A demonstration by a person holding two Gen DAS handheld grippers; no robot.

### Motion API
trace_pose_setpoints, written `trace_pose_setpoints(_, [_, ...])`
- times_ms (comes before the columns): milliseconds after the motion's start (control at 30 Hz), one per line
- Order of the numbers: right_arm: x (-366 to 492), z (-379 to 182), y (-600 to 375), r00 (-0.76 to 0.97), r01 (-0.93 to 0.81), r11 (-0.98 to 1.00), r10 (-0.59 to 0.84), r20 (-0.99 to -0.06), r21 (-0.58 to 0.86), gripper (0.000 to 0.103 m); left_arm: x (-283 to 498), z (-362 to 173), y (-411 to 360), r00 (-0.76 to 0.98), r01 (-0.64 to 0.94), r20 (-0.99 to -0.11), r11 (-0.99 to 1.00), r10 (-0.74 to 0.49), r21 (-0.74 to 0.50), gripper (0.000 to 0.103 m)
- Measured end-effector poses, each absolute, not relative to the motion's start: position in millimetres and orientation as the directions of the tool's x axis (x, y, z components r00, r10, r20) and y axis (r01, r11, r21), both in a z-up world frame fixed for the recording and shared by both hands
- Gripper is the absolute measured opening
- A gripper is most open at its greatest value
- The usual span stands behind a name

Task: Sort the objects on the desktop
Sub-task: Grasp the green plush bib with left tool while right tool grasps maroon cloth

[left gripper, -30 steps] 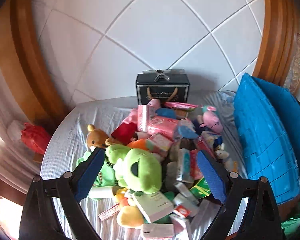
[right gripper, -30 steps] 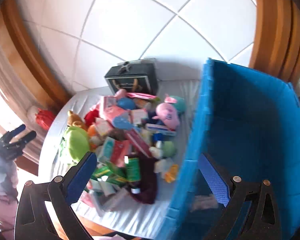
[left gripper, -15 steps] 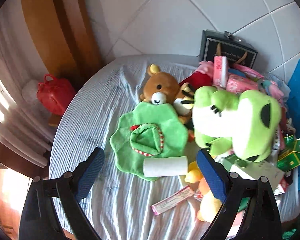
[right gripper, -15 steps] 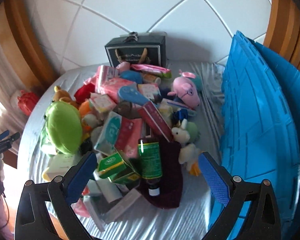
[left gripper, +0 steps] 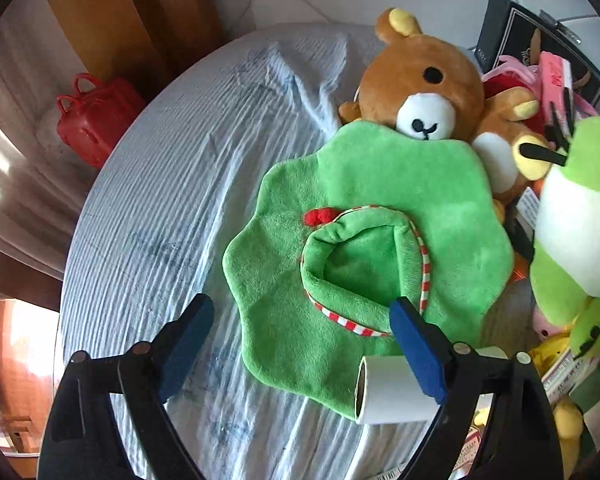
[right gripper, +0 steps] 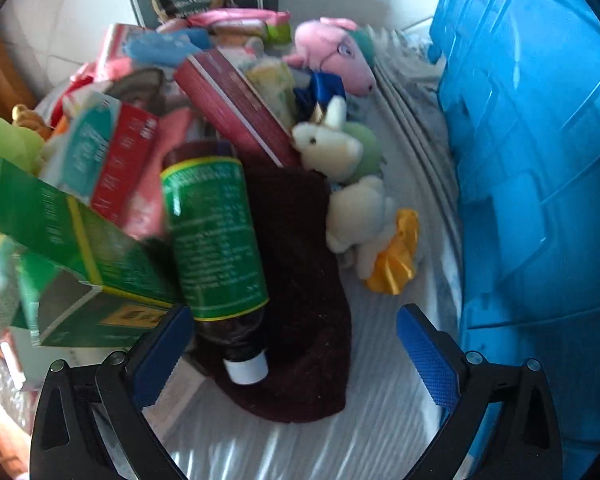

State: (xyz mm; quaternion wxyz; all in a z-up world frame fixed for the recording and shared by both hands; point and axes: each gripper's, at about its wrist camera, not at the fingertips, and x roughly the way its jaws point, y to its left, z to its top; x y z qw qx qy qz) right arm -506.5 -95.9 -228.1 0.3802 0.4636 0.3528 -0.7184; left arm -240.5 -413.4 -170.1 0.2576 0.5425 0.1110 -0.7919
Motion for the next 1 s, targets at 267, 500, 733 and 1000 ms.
trace_pose_setpoints(267, [-517.9, -241.6, -85.7, -0.142, 0.868, -0.497, -0.243, -0.96, -0.003, 0.094, -265.7, -210.6, -434.2, -0.231, 0.521, -0.94, -0.848, -0.25, 0.098, 0.078])
trace_pose_setpoints(500, [-519.7, -244.4, -53.6, -0.17, 0.842, -0.537, -0.194, -0.966, -0.041, 0.093, -264.0, -227.6, -443.7, -0.258, 0.56, -0.939, -0.827, -0.226, 0.045, 0.099])
trace_pose_setpoints(733, [-533.1, -271.0, -47.9, -0.076, 0.804, -0.586, -0.271, -0.96, 0.101, 0.103, -267.8, -227.8, -437.8, -0.252, 0.531, -0.949, -0.847, -0.192, 0.03, 0.086])
trace_pose_setpoints(1000, [-536.0, -242.8, -35.4, -0.164, 0.781, -0.621, -0.315, -0.935, 0.073, 0.06, -272.5, -221.5, -410.6, -0.276, 0.462, -0.932, -0.883, -0.236, 0.087, 0.024])
